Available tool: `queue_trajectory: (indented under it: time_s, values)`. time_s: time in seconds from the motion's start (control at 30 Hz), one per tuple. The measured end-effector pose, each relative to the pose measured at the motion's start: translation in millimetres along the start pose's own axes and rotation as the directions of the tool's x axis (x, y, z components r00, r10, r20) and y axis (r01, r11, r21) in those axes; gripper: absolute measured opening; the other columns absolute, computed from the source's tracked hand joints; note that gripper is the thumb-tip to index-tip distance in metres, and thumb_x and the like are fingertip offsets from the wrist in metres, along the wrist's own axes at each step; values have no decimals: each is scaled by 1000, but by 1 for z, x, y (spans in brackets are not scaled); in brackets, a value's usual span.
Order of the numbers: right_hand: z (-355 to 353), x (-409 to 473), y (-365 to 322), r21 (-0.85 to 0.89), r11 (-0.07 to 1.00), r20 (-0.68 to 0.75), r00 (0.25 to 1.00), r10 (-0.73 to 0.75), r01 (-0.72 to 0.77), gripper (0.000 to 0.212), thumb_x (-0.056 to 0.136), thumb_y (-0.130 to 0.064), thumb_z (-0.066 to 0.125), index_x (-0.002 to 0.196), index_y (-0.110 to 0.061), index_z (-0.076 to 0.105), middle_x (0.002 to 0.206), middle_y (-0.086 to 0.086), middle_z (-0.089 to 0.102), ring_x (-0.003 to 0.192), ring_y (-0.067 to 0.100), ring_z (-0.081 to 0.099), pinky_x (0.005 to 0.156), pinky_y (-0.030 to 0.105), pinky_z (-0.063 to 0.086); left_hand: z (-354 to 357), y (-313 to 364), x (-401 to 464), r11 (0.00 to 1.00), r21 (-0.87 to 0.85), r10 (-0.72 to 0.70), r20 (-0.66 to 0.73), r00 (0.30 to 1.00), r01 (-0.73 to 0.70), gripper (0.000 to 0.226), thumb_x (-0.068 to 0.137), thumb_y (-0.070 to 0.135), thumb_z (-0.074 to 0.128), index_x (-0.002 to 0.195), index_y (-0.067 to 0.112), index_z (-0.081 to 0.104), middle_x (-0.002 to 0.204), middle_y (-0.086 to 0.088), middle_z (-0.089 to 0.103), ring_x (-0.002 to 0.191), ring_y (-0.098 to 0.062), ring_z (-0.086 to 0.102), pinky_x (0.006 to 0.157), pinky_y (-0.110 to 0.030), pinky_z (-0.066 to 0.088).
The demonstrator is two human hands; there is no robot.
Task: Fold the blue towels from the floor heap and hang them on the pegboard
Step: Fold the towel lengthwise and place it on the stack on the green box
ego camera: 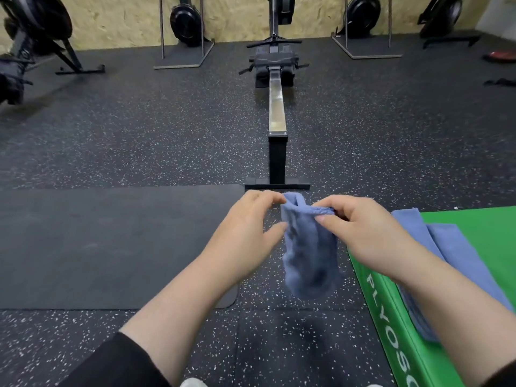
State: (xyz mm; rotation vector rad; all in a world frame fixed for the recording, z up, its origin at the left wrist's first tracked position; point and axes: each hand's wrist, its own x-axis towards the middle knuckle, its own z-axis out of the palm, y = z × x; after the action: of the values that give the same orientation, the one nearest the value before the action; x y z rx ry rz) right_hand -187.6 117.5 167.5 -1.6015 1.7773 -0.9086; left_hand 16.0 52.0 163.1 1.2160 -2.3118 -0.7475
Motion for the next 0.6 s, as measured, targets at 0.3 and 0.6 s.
queue_trajectory:
  time_s: [0.3, 0.6]
  values:
    - [-5, -5, -4, -22, 996, 39, 996, -81, 82, 20, 96, -16, 63, 98, -33, 74, 91, -20, 74, 90, 4, 67, 89, 34, 51, -3, -21, -9, 996, 55, 56, 143, 988, -64, 20, 89, 36, 72, 107, 35, 63, 144, 14, 43, 133, -12, 39, 111, -44, 35]
    - [-6, -5, -4, 97, 990, 29, 994, -108, 105, 20, 97, -14, 62, 102, -29, 74, 95, -11, 76, 97, 18, 69, 94, 45, 52, -9, -16, -14, 988, -97, 134, 106, 985, -124, 24, 93, 24, 69, 102, 41, 55, 119, 22, 53, 114, -2, 53, 97, -22, 42]
